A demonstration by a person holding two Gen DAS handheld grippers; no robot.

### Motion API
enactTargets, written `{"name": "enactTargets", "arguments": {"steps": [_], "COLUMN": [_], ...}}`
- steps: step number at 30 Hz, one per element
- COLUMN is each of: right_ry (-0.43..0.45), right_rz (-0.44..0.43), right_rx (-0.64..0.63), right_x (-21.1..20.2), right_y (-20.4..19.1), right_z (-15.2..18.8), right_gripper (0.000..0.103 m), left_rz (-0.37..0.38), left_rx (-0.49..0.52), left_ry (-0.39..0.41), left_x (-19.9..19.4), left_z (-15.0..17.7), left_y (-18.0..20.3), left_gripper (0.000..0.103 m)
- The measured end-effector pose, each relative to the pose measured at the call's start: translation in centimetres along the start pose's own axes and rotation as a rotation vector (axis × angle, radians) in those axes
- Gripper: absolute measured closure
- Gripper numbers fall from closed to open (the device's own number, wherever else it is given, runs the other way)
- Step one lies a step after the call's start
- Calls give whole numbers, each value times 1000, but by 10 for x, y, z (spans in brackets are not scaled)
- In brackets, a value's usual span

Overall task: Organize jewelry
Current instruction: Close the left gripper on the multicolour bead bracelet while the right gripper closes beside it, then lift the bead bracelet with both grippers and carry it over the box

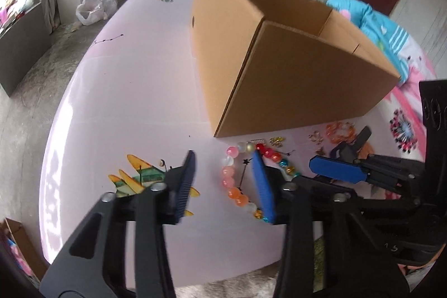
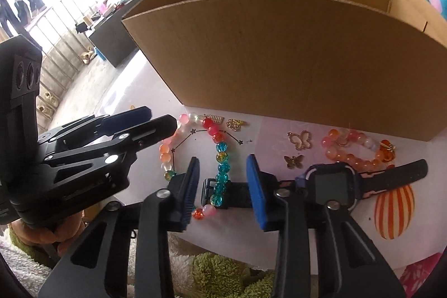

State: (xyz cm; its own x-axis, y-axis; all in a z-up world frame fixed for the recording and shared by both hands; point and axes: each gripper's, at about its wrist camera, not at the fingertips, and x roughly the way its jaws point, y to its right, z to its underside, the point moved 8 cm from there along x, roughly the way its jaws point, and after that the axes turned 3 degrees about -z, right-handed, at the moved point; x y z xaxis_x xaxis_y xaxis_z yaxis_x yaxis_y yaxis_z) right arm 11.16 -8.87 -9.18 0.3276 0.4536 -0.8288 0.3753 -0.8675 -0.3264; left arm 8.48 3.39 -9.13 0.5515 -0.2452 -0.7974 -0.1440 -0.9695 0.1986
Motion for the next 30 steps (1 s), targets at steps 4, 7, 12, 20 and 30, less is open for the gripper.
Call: {"name": "enactTargets", "arguments": {"steps": [4,7,12,20,30], "right_ry": [-25,-32,-31,-11,85], "right_rz": [-5,14,40,80,-6], "right_rx": [8,5,-20,-55,-22], "right_x": [10,13,21,26,-2], "right_y": [-1,-4,-17,-37,-54], "right_z": [0,-1,-4,-10,-16], "right_gripper": [78,79,79,93,93], "left_rz": [-4,-24,-54,-102,-112], "left_rx": [57,113,200,303,273], "left_ry": [-52,-50,-54,-47,38], "left_x": [11,13,16,14,-28], "left_z": [2,1,2,3,2], "left_y": [1,3,10,16,26], "left_gripper": [78,81,84,93,95]}}
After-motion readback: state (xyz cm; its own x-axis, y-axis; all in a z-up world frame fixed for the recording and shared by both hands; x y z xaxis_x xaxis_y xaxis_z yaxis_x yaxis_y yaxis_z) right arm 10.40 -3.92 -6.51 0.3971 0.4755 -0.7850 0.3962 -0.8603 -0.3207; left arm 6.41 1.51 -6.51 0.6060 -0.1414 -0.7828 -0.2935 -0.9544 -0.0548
